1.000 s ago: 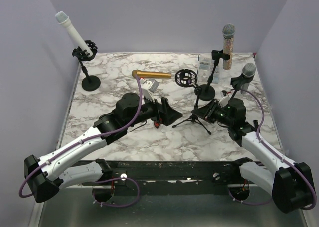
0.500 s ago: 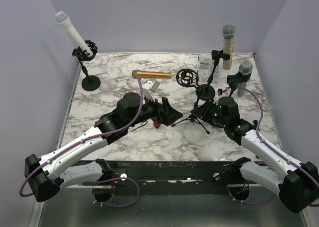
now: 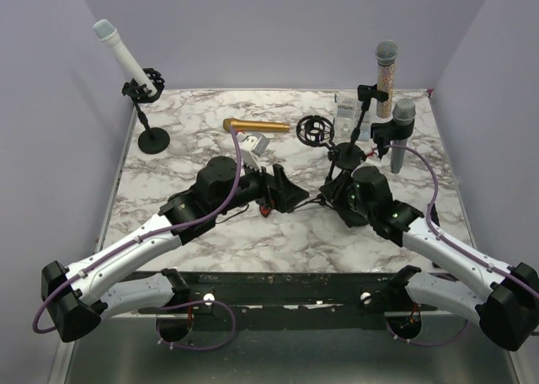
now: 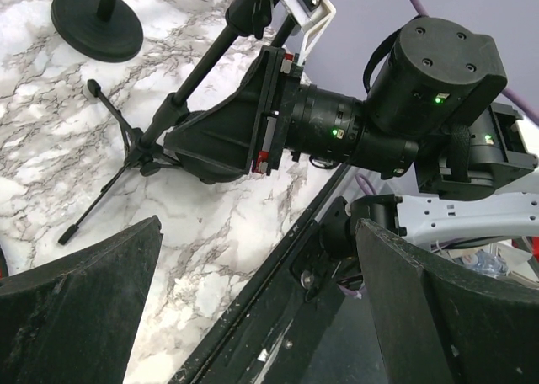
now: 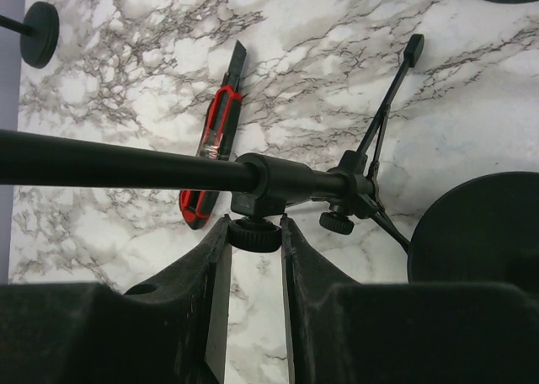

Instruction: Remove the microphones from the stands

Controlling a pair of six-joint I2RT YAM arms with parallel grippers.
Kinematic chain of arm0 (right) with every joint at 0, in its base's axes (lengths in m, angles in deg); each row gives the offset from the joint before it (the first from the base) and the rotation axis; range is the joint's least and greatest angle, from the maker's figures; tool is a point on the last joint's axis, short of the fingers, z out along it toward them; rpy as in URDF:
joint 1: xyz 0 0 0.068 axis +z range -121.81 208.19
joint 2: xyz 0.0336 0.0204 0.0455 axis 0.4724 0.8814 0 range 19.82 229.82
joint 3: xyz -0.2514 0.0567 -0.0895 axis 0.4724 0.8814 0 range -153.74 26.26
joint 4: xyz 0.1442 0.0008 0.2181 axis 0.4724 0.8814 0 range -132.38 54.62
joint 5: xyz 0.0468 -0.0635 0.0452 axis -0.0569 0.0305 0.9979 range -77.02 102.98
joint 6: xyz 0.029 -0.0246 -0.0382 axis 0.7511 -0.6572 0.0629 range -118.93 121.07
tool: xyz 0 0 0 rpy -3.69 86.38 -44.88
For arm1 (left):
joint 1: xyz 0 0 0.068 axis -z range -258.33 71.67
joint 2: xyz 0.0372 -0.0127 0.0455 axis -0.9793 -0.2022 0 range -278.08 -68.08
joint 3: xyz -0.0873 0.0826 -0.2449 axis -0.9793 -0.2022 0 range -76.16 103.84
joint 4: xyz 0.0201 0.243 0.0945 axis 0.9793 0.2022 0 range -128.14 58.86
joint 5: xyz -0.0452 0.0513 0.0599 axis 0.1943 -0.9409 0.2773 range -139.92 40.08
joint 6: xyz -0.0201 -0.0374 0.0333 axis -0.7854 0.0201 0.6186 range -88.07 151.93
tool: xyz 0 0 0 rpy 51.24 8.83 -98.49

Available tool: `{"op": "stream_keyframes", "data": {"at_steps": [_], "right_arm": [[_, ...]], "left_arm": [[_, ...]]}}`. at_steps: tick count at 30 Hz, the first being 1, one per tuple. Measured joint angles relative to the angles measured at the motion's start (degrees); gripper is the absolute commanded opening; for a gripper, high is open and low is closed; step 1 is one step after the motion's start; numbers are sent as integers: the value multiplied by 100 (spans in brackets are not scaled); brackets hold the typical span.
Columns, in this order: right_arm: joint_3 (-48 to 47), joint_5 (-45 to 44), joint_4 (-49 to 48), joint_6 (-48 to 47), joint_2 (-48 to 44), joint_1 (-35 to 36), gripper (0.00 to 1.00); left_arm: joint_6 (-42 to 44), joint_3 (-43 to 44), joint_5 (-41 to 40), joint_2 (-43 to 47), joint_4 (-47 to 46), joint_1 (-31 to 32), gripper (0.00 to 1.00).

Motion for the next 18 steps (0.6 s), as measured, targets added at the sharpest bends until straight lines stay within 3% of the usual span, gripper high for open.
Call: {"op": "stream_keyframes", "data": {"at_steps": [11, 18], "right_arm": [[468, -98, -804, -343, -160, 35, 5], [570, -153, -975, -498, -199, 48, 5]], "left_arm": [[116, 155, 39, -44, 85, 7, 99], [785, 2105, 144, -1029, 341, 238, 99]]}}
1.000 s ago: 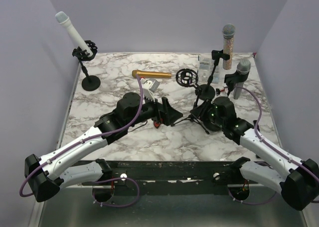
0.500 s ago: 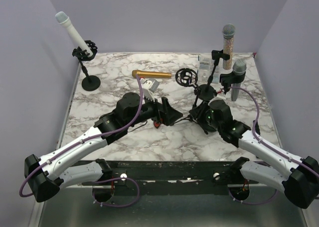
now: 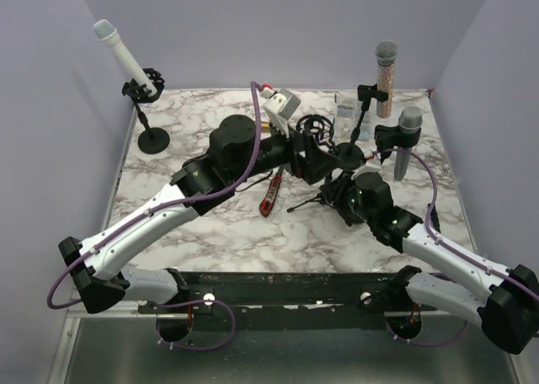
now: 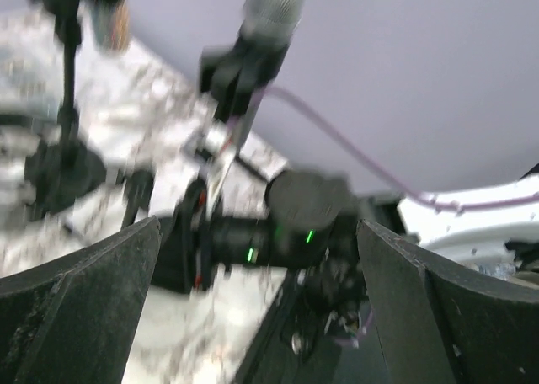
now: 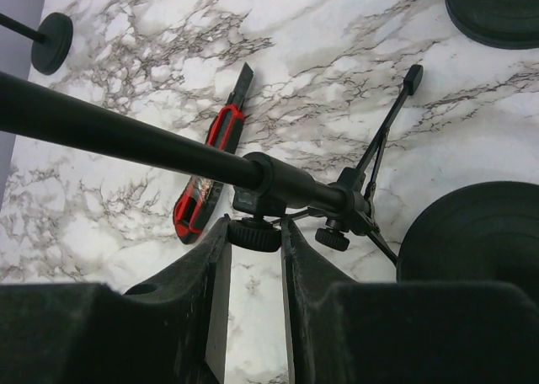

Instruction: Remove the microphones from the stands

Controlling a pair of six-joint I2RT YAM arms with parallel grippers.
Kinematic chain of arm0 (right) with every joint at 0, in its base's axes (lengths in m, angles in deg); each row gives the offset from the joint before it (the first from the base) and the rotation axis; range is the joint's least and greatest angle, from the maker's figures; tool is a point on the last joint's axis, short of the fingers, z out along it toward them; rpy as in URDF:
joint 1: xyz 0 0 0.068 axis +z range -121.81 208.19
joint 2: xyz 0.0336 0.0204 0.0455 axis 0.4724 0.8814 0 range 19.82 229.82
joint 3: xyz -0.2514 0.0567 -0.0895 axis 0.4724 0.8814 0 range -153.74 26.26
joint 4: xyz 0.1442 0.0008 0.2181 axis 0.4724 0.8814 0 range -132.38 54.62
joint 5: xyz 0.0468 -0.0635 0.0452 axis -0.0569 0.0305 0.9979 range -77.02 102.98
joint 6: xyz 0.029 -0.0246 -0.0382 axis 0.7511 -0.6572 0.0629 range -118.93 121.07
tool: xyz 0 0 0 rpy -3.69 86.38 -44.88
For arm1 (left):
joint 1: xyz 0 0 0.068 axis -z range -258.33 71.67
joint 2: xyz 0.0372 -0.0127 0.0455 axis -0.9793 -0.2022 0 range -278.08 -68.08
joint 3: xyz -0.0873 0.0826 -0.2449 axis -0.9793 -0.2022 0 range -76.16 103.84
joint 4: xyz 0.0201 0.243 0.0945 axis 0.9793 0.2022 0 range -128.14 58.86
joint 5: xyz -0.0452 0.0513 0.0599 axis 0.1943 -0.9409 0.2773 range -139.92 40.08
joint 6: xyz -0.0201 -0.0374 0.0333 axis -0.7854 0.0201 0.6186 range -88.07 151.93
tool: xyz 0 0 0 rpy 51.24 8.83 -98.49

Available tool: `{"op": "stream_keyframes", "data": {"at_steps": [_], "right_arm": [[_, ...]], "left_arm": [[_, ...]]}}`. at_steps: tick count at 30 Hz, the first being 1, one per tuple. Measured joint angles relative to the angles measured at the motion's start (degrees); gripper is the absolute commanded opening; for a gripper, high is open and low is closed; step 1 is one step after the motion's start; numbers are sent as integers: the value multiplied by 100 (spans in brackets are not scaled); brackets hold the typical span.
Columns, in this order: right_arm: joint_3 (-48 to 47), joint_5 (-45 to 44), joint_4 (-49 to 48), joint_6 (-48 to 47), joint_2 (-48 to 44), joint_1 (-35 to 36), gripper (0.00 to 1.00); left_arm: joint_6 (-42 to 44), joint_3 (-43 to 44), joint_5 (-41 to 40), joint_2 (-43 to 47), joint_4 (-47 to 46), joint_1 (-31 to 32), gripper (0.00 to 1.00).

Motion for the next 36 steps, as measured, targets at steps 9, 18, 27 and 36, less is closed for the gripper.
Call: {"op": "stream_keyframes", "data": {"at_steps": [9, 18, 27, 36], "right_arm": [[76, -7, -131, -35, -24, 0, 5], [111, -11, -149, -55, -83, -2, 5], [114, -9, -151, -76, -83, -2, 5], [111, -9, -149, -107, -90, -2, 5]], "left_arm": [[918, 3495, 317, -2568, 428, 72, 99], [1298, 5106, 876, -4253, 1246, 72, 99], [1432, 5250, 1272, -4562, 1316, 72, 99], [1410, 5493, 1351, -5027, 1298, 72, 76]]}}
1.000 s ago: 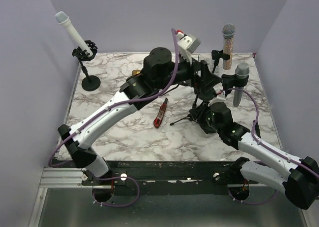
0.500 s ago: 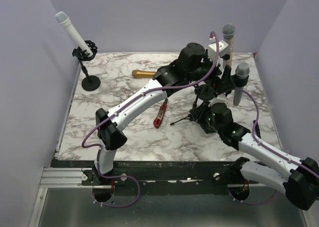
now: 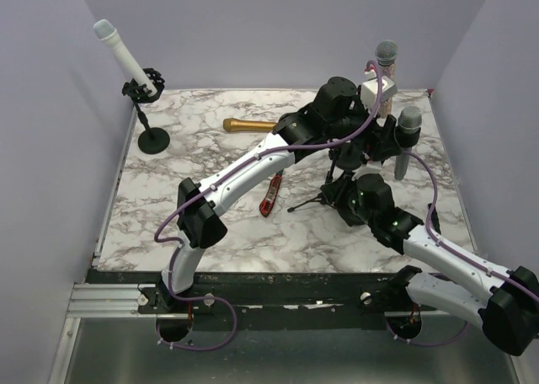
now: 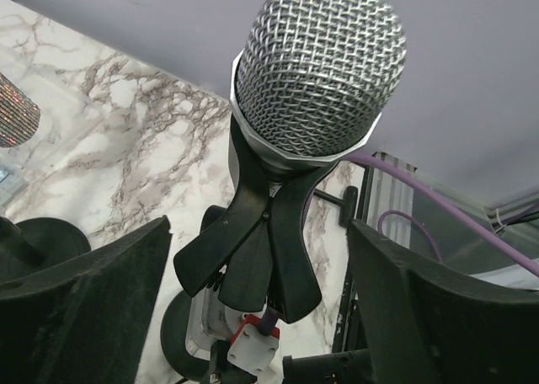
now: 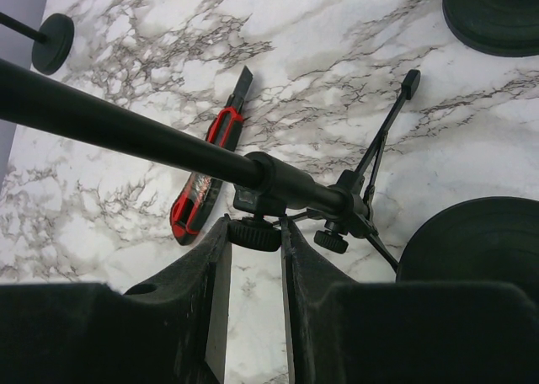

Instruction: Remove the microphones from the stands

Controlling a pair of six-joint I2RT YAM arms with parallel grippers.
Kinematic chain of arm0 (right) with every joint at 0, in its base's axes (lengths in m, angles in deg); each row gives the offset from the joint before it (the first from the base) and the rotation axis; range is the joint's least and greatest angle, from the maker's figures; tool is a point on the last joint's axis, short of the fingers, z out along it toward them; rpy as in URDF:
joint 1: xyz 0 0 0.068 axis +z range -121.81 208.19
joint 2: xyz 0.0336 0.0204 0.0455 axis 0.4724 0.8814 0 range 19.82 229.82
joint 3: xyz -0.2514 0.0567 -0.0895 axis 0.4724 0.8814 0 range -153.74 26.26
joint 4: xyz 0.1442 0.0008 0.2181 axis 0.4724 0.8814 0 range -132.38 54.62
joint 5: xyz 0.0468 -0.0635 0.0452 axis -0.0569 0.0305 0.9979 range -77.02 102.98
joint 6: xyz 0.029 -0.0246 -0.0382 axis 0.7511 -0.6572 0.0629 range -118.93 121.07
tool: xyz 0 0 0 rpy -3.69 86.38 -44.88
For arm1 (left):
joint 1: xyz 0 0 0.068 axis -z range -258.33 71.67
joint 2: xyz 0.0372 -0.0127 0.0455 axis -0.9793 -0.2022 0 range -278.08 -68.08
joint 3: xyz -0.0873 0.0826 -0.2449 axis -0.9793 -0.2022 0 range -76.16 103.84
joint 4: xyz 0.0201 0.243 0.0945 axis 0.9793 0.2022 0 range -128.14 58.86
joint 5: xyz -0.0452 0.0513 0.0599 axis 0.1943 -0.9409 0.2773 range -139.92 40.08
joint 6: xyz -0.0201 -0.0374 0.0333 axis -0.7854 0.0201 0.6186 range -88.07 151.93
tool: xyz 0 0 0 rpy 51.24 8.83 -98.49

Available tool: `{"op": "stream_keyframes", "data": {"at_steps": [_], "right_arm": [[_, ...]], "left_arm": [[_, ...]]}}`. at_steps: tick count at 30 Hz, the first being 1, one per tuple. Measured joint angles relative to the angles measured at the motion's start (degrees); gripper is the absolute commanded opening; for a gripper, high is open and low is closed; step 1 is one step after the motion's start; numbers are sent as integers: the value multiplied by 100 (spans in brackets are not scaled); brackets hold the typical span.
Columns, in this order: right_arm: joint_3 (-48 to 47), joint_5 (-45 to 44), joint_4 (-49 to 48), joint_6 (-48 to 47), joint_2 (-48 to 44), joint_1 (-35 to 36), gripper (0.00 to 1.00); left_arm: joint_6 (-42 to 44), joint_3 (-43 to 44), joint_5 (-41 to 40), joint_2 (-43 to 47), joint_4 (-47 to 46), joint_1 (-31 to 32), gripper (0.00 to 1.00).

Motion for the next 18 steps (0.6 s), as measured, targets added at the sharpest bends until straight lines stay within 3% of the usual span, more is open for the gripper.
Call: {"op": "stream_keyframes", "data": {"at_steps": [6, 18], "right_arm": [[0, -2, 48, -37, -37, 0, 9], [-7, -210, 520, -186, -293, -2, 63]], "left_arm": [[-57, 0, -55, -79, -22, 0, 56], [-175, -251, -306, -66, -428, 0, 47]]}}
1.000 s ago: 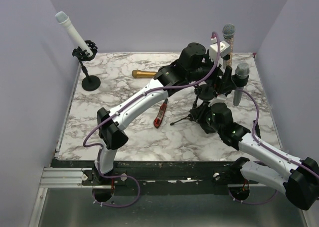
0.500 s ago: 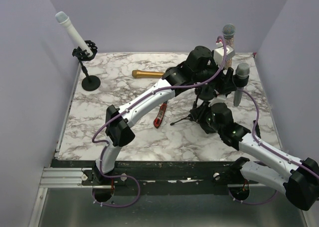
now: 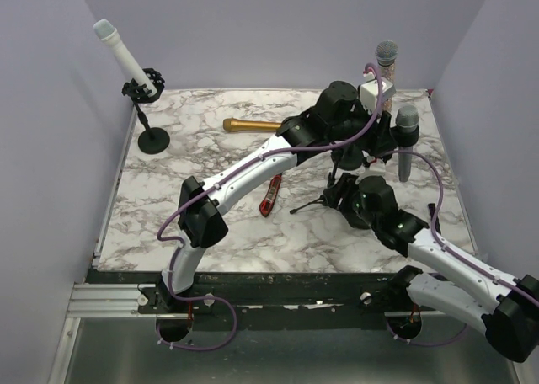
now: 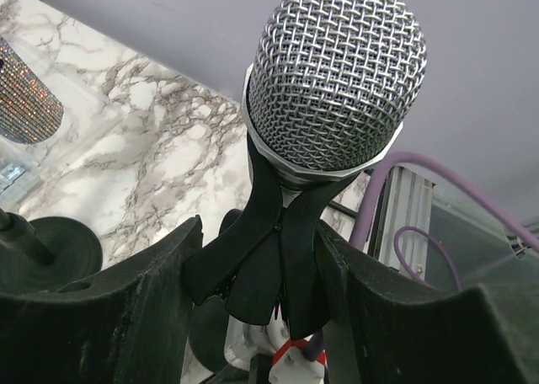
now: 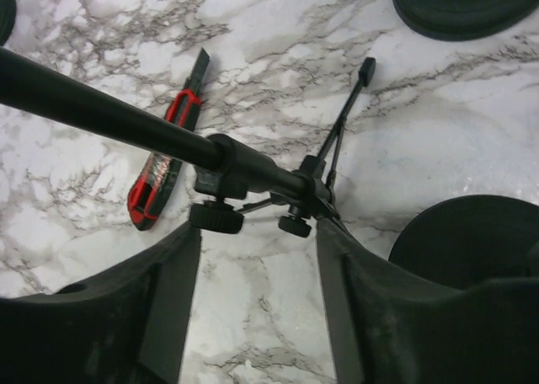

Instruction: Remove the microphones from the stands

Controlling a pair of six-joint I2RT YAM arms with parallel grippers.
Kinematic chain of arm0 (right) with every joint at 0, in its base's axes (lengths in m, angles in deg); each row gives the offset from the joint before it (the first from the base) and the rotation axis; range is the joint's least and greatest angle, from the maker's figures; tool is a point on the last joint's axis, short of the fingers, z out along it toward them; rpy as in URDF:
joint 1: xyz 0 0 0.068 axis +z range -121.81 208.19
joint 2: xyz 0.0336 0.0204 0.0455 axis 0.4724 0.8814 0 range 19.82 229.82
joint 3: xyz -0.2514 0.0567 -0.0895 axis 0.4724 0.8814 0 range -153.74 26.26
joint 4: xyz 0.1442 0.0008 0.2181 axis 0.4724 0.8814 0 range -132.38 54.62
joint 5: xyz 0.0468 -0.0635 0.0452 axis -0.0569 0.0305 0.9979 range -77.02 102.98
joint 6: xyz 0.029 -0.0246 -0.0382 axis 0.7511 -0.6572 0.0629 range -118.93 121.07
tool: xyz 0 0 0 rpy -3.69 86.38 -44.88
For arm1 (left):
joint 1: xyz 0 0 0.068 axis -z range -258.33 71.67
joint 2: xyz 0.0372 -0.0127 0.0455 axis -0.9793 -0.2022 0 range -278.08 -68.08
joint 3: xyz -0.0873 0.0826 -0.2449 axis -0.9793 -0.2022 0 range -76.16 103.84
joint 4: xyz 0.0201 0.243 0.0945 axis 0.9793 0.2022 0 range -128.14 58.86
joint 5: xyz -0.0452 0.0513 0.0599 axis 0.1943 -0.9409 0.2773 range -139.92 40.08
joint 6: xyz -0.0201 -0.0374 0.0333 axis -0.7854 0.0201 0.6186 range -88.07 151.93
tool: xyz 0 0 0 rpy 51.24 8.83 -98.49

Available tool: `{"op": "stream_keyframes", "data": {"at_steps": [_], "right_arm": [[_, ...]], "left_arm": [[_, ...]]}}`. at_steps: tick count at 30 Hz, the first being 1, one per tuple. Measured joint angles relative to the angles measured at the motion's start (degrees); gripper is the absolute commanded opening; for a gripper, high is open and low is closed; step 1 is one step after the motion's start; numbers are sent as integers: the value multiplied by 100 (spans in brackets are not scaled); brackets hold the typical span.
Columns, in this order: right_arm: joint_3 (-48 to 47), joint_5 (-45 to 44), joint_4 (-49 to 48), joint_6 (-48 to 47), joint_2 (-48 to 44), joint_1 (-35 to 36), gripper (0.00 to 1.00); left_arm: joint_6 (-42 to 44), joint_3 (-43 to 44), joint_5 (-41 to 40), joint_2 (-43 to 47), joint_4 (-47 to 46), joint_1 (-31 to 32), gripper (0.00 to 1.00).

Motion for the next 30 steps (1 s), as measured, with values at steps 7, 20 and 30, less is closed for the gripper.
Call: {"op": "stream_keyframes", "data": {"at_steps": [7, 20, 30], "right_arm": [[-15, -188, 857, -96, -402, -2, 77], [-772, -901, 2577, 656, -1803, -2, 74], [-1947, -1902, 3110, 487, -2846, -4, 73]], "left_arm": [[-28, -94, -144, 0, 15, 0, 47], [-76, -546, -498, 0, -518, -4, 47], [304, -1488, -1113, 372, -1655, 341, 47]]}}
